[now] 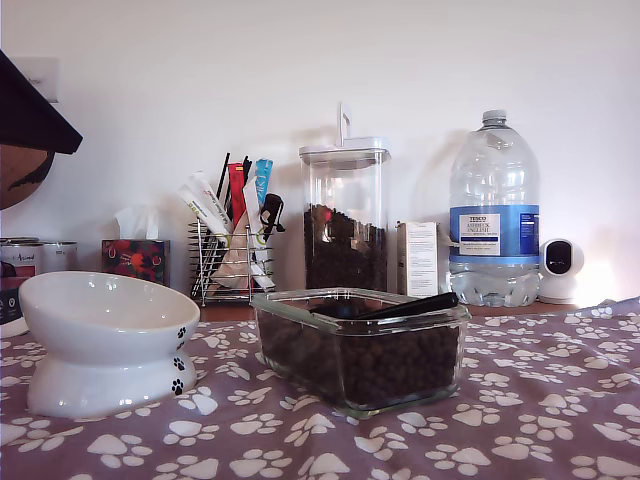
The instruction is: Measure one spoon of cat food and pour it into the food bowl
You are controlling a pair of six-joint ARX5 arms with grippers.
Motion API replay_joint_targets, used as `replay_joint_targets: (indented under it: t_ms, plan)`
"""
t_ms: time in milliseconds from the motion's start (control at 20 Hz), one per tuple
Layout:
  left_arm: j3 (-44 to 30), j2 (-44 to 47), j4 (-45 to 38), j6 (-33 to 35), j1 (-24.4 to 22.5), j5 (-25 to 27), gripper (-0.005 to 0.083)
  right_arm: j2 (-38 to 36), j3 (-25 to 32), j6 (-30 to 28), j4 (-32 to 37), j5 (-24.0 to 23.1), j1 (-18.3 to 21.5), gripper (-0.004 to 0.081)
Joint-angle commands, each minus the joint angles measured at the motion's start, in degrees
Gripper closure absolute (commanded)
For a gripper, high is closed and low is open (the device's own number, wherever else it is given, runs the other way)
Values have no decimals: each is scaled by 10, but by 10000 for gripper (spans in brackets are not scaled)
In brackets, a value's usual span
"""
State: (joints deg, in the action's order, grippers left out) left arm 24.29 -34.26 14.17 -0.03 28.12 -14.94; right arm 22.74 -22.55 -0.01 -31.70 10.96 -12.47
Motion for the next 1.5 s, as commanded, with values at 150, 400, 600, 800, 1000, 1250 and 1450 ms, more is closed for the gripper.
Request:
replay_joint_targets:
  t_ms: [150, 400, 600, 800, 1000, 1250, 1450]
  plan:
    - [-9, -2, 30, 0, 0, 3, 794, 3, 2, 0, 17, -7, 0, 782]
    - [-9, -2, 30, 0, 0, 3, 794, 3, 1, 2, 21, -6, 0, 782]
    - [-9, -2, 30, 0, 0, 3, 794, 8, -18, 26, 33, -4, 0, 780]
    - [-9, -2, 30, 0, 0, 3, 794, 56, -41, 28, 31, 30, -10, 695]
    - [-9, -2, 30, 0, 0, 3, 794, 150, -83, 30, 26, 51, -36, 597]
    - [-9, -2, 30, 0, 0, 3, 794, 245, -132, -103, 65, 110, -64, 522]
    - [-9, -2, 30, 0, 0, 3, 793, 285, -131, -104, 177, 120, -83, 503]
